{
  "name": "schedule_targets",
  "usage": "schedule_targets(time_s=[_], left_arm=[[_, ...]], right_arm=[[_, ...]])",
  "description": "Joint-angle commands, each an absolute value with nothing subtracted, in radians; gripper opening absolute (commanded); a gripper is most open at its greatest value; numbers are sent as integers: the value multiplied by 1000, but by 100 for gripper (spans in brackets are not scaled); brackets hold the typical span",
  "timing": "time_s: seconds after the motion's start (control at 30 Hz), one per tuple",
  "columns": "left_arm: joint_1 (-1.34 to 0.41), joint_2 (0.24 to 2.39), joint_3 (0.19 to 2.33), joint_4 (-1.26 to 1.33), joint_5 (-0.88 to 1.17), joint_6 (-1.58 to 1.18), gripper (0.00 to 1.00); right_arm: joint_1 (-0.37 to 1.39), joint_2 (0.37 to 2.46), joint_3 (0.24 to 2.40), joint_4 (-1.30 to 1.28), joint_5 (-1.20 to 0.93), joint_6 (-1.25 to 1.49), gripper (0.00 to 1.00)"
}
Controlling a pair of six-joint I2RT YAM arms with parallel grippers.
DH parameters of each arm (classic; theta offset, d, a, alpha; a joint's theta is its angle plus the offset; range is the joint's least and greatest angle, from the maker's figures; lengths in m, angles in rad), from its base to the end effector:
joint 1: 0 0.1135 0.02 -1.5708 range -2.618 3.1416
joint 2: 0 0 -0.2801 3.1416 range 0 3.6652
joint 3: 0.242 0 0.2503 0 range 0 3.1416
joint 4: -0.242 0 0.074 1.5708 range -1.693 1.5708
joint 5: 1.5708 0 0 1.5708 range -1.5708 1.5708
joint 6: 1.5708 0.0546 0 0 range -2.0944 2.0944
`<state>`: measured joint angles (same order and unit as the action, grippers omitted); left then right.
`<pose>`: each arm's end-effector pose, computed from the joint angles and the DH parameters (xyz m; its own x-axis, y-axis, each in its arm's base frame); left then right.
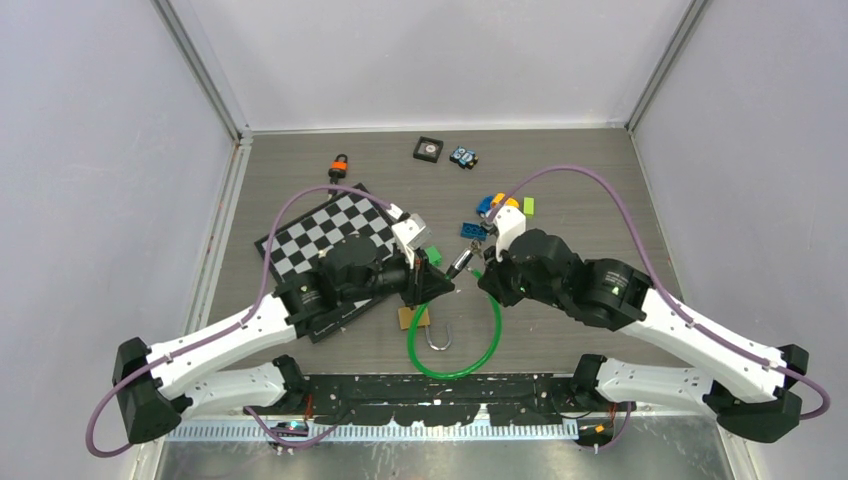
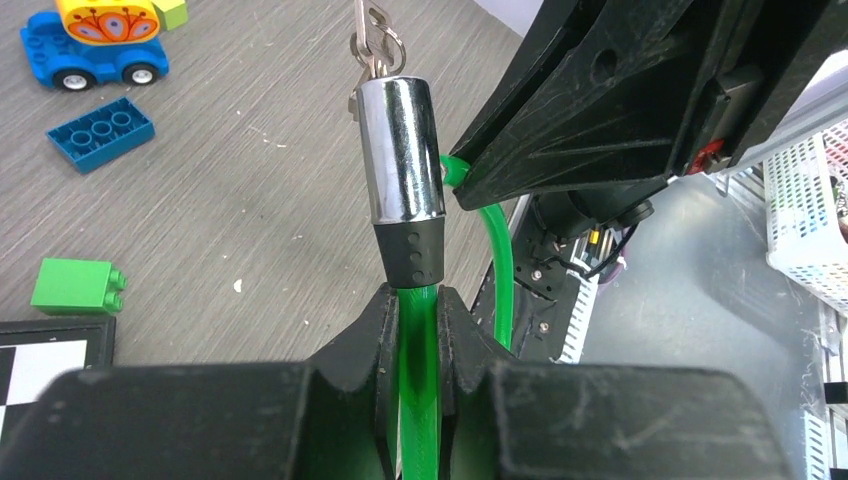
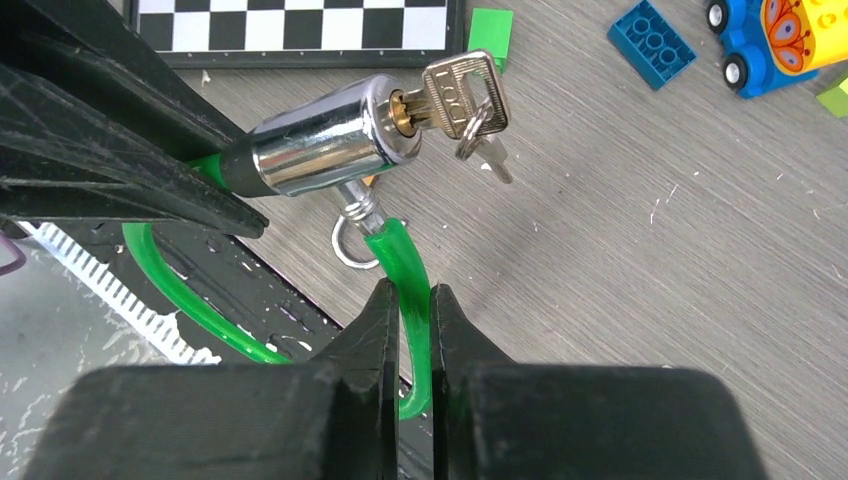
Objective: Lock with the key
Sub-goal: Lock the lock.
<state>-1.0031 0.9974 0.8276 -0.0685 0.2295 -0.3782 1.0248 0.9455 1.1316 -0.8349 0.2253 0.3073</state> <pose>0.1193 -0.2101 0.3368 -0.4650 0.0605 -0.8832 0.8266 0.3869 -0.4087 0.1066 0.1519 0.3676 -0.5231 -0.2931 -0.8003 -0.6110 0.7836 0.1124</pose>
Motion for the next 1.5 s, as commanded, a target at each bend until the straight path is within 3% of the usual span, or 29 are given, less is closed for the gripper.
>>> schedule_targets(time_s=[0.0, 0.47, 0.67, 1.47], left_arm=[[-1070, 1027, 798, -176, 419, -402, 0], [-1077, 1061, 809, -227, 368, -372, 0], [-1078, 1063, 821, -235, 327, -353, 12], [-1078, 1042, 805, -169, 283, -355, 26]], right_arm=[[992, 970, 1166, -468, 371, 413, 1], [992, 888, 1092, -359, 295, 397, 1], [992, 841, 1076, -368, 227, 391, 1], [993, 801, 988, -335, 15, 426, 1]])
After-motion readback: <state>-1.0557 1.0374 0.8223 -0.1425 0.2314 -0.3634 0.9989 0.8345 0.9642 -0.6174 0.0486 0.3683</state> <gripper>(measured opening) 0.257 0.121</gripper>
